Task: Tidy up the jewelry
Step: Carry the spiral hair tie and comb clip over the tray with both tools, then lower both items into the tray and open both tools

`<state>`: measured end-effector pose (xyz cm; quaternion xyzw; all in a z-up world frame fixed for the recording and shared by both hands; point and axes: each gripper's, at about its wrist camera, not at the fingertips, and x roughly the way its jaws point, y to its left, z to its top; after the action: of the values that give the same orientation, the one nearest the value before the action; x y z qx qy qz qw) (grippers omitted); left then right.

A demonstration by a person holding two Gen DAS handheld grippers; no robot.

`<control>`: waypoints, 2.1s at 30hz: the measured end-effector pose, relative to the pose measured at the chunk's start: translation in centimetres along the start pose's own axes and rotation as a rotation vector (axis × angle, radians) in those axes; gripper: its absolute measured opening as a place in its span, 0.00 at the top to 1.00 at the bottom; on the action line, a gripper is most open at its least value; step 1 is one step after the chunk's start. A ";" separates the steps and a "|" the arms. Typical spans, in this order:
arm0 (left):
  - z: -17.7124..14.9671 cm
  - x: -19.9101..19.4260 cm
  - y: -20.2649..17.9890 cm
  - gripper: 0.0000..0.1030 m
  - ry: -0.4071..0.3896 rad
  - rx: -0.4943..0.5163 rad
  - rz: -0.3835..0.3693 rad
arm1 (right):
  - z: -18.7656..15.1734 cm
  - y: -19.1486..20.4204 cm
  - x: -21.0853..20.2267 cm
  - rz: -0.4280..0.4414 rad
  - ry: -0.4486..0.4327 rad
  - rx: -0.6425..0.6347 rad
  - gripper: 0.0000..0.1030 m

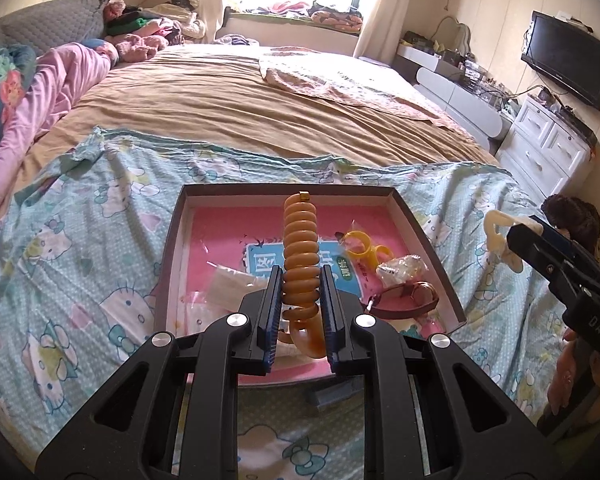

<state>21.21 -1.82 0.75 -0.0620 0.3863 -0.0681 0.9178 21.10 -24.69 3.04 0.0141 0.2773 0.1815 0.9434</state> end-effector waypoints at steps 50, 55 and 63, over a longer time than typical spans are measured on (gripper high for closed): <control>-1.9 7.3 0.2 0.77 0.131 0.001 -0.085 | -2.1 -1.3 12.4 -0.042 0.219 0.006 0.29; -2.0 6.9 0.6 0.66 0.128 -0.010 -0.081 | -2.4 -1.4 12.5 -0.035 0.242 0.014 0.29; -2.2 5.1 1.1 0.41 0.095 -0.033 -0.052 | -2.3 -1.7 9.3 -0.036 0.200 0.039 0.16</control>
<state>23.29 -1.74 -4.52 -0.0839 0.4289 -0.0884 0.8951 27.72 -23.15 -3.98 0.0093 0.3736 0.1596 0.9137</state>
